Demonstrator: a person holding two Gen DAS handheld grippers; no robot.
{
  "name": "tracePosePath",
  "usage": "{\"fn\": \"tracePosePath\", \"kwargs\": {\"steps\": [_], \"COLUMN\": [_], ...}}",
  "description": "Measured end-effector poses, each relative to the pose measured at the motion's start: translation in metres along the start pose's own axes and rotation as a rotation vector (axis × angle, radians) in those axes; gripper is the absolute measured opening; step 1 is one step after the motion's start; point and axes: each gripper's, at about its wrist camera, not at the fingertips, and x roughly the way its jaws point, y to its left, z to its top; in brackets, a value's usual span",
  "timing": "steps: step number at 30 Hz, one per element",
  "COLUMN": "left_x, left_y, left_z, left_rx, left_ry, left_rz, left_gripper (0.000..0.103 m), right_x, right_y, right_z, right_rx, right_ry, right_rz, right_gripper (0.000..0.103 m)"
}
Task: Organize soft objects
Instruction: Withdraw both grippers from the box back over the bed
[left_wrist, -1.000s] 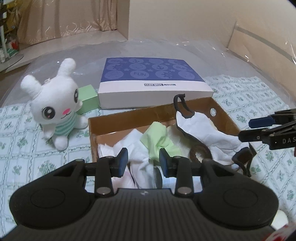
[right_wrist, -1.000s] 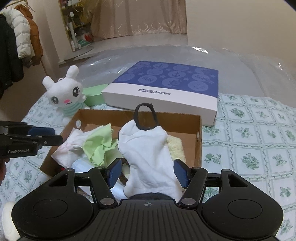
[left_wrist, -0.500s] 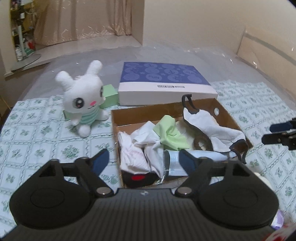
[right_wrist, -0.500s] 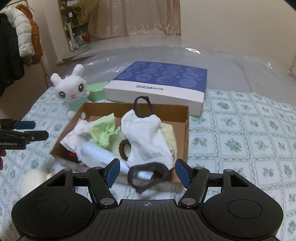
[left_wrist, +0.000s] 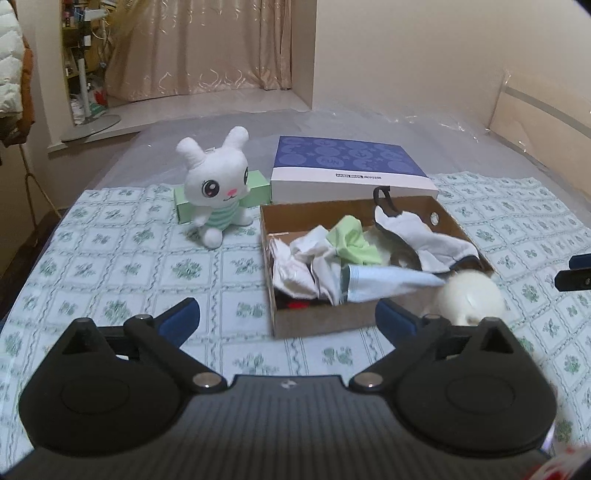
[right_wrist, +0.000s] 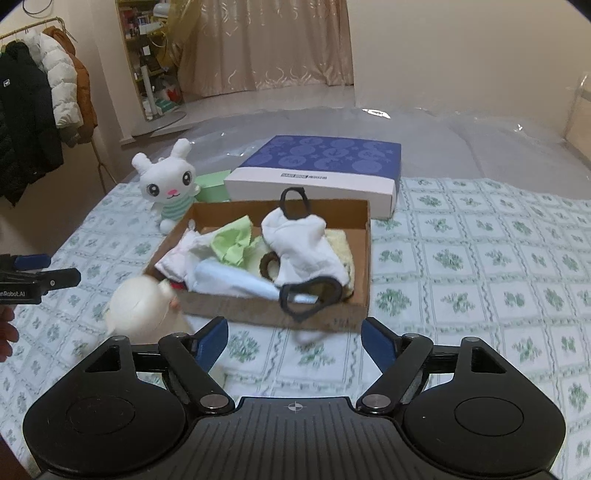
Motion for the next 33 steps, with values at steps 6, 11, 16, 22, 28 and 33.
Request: {"fn": "tracePosePath", "kwargs": {"steps": [6,11,16,22,28,33], "left_x": [-0.035,-0.062,-0.083,-0.107,-0.129,-0.147], "left_y": [-0.016,-0.028,-0.037,-0.051,-0.065,-0.074], "left_z": [-0.036,-0.058,-0.074,-0.093,-0.115,-0.132], "left_rx": [-0.012,-0.058,-0.081,-0.073,-0.055,-0.052], "left_ry": [-0.002,0.018,0.027,0.02,0.02,0.018], "left_rz": [-0.018,-0.007,-0.011,-0.013,-0.021,-0.034], "left_gripper": [0.102,0.102,0.102,0.102,0.101,0.101], "right_x": [-0.027,-0.049,-0.072,-0.095,-0.111,-0.12], "right_y": [0.011,0.02,0.027,0.046,0.064,0.079], "right_z": [-0.027,-0.044,-0.062,-0.086,-0.112,-0.132], "right_rx": [0.0,-0.006,0.026,0.005,0.034,0.025], "right_ry": [-0.001,-0.008,-0.03,-0.054,-0.068,-0.07], "right_rz": [-0.015,-0.026,-0.028,-0.042,-0.031,-0.035], "right_gripper": [0.08,0.08,0.08,0.08,0.081,0.081]}}
